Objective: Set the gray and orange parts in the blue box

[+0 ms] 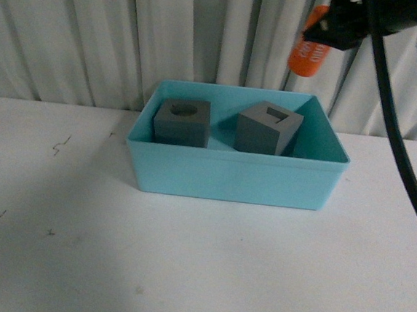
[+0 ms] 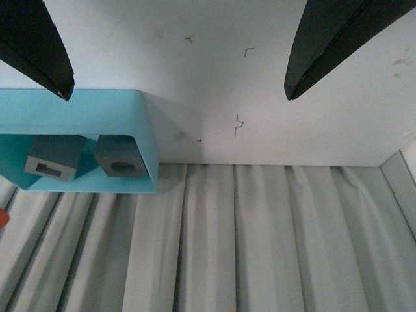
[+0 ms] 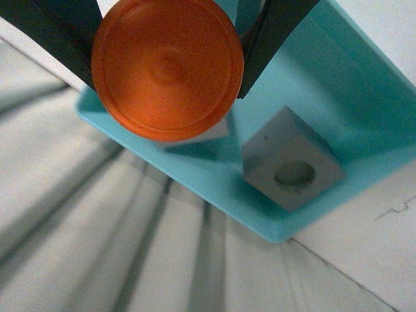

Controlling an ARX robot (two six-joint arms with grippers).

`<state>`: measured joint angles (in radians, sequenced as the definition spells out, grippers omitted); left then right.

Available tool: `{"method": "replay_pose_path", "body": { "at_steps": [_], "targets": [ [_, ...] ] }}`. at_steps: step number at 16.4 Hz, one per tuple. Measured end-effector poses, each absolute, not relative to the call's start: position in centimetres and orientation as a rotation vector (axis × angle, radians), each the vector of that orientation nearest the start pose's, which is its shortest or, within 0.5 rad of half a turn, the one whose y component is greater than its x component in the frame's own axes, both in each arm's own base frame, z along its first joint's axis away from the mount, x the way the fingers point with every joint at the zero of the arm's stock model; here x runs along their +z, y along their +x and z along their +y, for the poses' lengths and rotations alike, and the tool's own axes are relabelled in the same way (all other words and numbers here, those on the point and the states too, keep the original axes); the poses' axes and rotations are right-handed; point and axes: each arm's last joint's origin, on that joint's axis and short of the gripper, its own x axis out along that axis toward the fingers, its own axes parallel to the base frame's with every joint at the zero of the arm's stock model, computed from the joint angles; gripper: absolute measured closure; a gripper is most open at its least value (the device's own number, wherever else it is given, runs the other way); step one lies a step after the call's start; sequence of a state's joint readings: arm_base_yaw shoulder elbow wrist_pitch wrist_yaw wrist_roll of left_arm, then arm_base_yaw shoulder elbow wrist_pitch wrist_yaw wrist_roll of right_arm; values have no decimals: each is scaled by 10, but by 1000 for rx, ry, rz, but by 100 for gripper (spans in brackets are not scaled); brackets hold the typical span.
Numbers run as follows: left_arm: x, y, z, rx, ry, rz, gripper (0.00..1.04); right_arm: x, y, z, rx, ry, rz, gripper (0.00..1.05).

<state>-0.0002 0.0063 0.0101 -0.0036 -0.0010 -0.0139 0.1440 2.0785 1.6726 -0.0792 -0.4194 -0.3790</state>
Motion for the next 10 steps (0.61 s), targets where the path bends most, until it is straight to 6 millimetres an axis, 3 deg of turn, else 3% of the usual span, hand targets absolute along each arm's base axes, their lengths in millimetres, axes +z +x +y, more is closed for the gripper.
{"method": "replay_pose_path", "body": {
  "at_steps": [1, 5, 7, 10],
  "targets": [
    [166, 97, 0, 0, -14, 0, 7, 248, 482, 97, 659, -277, 369, 58],
    [166, 97, 0, 0, -14, 0, 7, 241, 495, 127, 695, -248, 369, 58],
    [166, 97, 0, 0, -14, 0, 7, 218, 500, 146, 717, -221, 430, 58],
    [166, 97, 0, 0, -14, 0, 7, 183, 505, 151, 689, -184, 514, 58]
  ]
}}
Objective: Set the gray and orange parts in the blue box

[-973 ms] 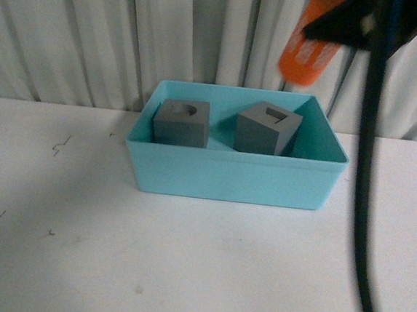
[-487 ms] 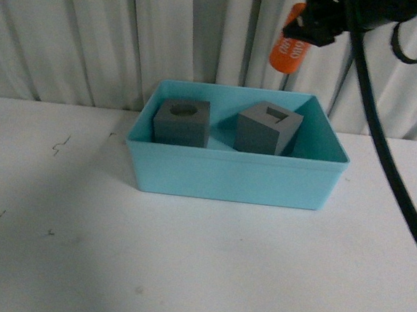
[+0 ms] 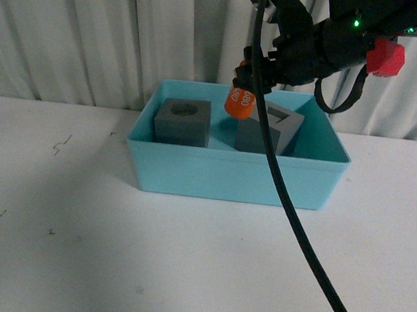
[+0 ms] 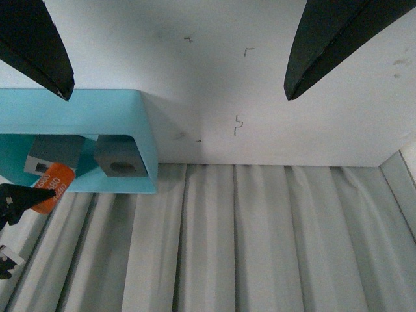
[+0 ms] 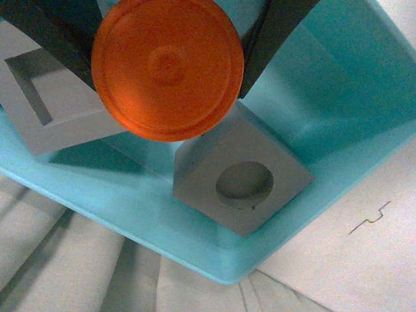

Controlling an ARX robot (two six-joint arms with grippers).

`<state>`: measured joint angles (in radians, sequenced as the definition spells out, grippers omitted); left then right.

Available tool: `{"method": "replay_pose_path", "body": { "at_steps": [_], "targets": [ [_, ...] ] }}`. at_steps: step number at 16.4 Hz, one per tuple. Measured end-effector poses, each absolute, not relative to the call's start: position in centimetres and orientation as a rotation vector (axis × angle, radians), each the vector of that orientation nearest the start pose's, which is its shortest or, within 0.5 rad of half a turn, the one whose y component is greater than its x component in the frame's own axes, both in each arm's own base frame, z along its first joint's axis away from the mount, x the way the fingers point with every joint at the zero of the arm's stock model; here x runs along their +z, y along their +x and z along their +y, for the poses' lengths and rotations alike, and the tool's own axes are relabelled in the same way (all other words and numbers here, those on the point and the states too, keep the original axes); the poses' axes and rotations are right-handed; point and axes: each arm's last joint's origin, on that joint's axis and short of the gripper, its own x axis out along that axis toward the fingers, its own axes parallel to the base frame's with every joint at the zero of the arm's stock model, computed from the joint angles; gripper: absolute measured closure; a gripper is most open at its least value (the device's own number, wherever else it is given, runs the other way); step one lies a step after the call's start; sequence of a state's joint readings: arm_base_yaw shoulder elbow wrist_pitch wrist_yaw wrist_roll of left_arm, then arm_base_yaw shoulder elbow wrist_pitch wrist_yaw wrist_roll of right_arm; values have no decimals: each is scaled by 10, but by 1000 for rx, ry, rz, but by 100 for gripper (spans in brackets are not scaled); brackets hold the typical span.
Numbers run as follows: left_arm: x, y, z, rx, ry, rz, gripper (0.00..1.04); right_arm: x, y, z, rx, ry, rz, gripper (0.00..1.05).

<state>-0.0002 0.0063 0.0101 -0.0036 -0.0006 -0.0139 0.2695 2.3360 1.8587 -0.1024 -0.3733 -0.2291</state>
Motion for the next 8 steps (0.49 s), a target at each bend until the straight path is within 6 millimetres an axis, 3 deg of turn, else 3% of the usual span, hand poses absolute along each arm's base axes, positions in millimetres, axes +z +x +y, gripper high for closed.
{"method": "replay_pose_path", "body": {
  "at_steps": [8],
  "targets": [
    [166, 97, 0, 0, -14, 0, 7, 132, 511, 161, 657, -133, 621, 58]
  ]
}}
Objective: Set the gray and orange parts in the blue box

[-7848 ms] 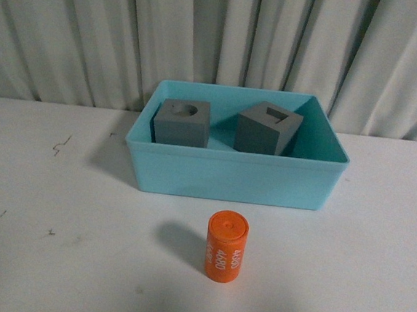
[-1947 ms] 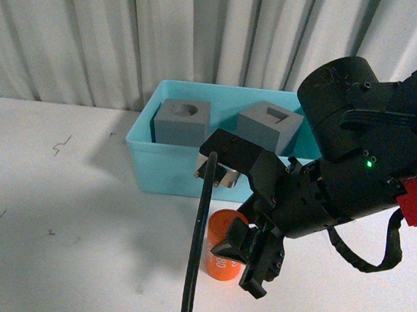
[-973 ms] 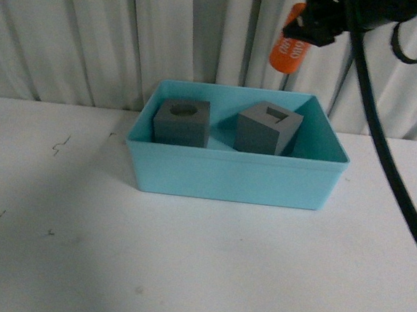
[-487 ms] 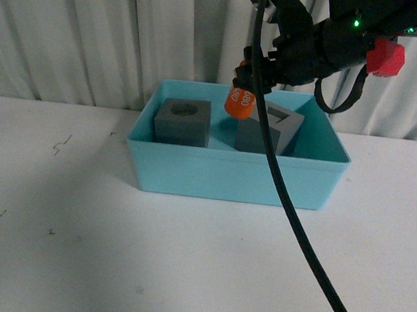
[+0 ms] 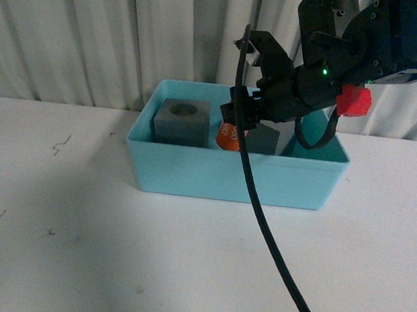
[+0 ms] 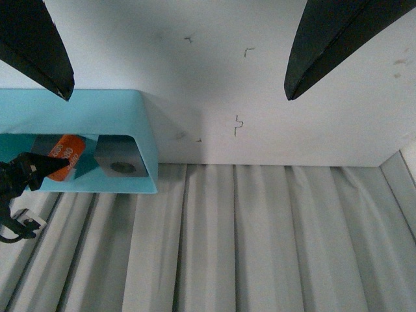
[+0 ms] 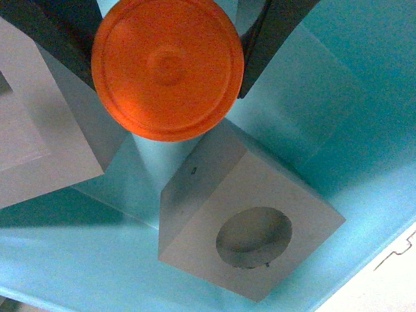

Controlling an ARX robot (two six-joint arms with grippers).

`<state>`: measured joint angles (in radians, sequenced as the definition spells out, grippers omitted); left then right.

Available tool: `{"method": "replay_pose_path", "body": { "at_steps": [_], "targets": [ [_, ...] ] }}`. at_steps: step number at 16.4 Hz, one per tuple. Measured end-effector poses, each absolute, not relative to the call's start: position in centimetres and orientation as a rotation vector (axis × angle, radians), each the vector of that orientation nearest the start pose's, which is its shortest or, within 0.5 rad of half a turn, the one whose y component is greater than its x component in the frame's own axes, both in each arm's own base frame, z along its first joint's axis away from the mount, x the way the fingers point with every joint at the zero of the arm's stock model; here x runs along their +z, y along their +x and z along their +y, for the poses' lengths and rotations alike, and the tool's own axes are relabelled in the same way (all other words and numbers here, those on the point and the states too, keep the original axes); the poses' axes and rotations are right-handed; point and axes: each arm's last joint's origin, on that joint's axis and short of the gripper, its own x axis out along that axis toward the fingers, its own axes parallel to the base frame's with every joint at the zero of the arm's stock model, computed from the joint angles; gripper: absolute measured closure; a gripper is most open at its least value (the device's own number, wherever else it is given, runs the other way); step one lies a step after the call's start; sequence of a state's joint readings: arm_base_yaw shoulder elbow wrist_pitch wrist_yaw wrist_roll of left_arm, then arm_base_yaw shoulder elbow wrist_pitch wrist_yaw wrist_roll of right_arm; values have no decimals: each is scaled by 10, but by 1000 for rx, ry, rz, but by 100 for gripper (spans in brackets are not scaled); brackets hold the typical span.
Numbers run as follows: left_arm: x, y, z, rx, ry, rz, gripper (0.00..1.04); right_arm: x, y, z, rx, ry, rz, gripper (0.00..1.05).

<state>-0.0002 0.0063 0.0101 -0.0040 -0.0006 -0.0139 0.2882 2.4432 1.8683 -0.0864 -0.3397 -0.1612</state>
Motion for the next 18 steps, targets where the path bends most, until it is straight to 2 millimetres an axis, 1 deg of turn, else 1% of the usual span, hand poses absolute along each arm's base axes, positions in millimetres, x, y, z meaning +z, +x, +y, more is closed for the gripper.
{"method": "replay_pose_path", "body": {
  "at_steps": [7, 9, 10, 11, 13, 15, 17, 18],
  "targets": [
    [166, 97, 0, 0, -14, 0, 7, 116, 522, 167, 636, -131, 637, 58],
    [166, 97, 0, 0, -14, 0, 7, 113, 523, 169, 641, -131, 645, 37],
    [166, 97, 0, 0, -14, 0, 7, 114, 522, 172, 649, -132, 638, 13],
    [166, 97, 0, 0, -14, 0, 7, 112, 521, 172, 649, -133, 629, 7],
    [166, 97, 0, 0, -14, 0, 7, 110, 519, 171, 644, -134, 636, 6],
    [166, 97, 0, 0, -14, 0, 7, 115, 516, 169, 641, -136, 622, 6],
    [166, 97, 0, 0, -14, 0, 7, 128, 512, 167, 633, -153, 597, 6],
    [166, 97, 0, 0, -14, 0, 7, 143, 506, 162, 627, -165, 564, 6]
  ]
}}
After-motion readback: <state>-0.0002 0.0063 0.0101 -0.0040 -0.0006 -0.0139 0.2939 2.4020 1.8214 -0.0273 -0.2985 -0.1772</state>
